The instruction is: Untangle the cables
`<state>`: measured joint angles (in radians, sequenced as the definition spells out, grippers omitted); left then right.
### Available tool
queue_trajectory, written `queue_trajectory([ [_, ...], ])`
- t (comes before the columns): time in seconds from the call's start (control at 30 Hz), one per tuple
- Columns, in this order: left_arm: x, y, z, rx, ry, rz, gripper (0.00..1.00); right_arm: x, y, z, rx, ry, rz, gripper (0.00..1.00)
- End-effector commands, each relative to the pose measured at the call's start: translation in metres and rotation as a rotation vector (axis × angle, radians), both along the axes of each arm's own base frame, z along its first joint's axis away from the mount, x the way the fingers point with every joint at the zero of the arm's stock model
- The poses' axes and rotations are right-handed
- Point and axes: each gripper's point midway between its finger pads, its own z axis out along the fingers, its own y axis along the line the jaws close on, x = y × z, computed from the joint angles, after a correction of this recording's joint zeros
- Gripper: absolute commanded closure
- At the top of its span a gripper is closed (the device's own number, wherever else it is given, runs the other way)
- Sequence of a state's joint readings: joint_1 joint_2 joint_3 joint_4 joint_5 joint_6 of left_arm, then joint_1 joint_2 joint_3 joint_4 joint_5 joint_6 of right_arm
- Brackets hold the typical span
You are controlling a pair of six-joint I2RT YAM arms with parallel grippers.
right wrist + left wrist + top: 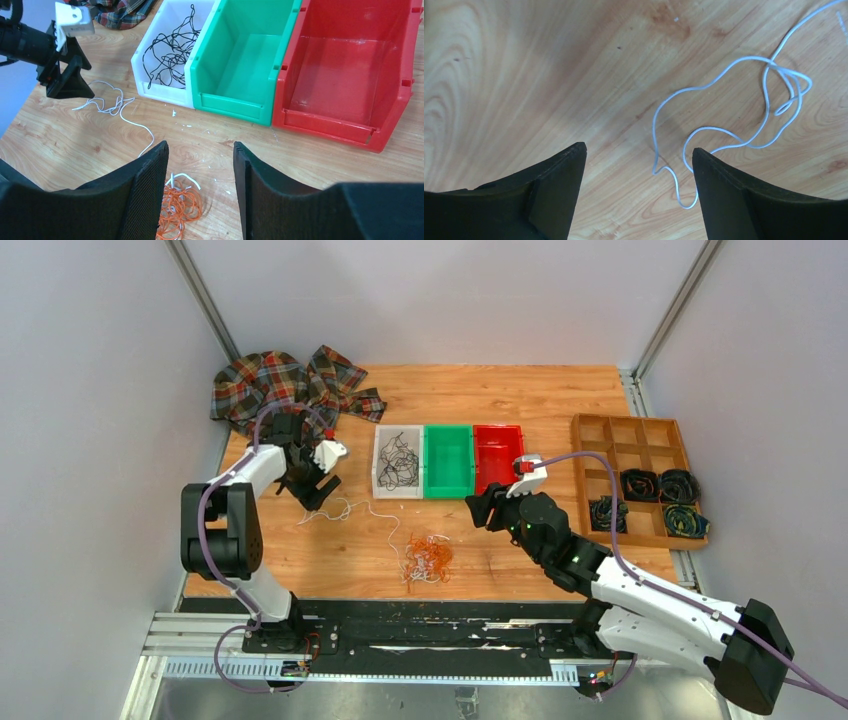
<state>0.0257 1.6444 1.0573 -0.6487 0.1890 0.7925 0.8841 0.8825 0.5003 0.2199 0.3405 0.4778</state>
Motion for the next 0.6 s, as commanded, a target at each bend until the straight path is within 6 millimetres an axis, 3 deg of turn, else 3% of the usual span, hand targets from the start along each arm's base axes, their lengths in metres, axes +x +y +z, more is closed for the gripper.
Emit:
queue_trajectory([
  [0.0,-0.002,0.009,-0.012,0.032,-0.004,0.010,0.20,0.002,-0.004,0.003,0.015,-0.009,-0.014,0.50],
  [0.1,-0.008,0.006,-0.012,0.017,0.009,-0.002,0.28,0.003,-0.003,0.004,0.018,-0.010,-0.014,0.50],
  [0.17,-0.006,0.005,-0.010,0.011,0.002,0.002,0.40,0.003,-0.002,0.007,0.026,-0.012,-0.013,0.50],
  [0.33,-0.001,-0.010,0.020,-0.073,-0.033,0.006,0.93,0.003,0.003,0.011,0.040,-0.010,0.003,0.54],
  [0.4,0.001,-0.022,0.046,-0.138,-0.068,0.005,0.99,0.004,0.006,0.013,0.045,-0.013,0.012,0.56],
  [0.57,-0.005,-0.059,0.126,-0.298,-0.155,-0.050,0.99,0.008,0.026,0.023,0.051,-0.019,0.071,0.53],
])
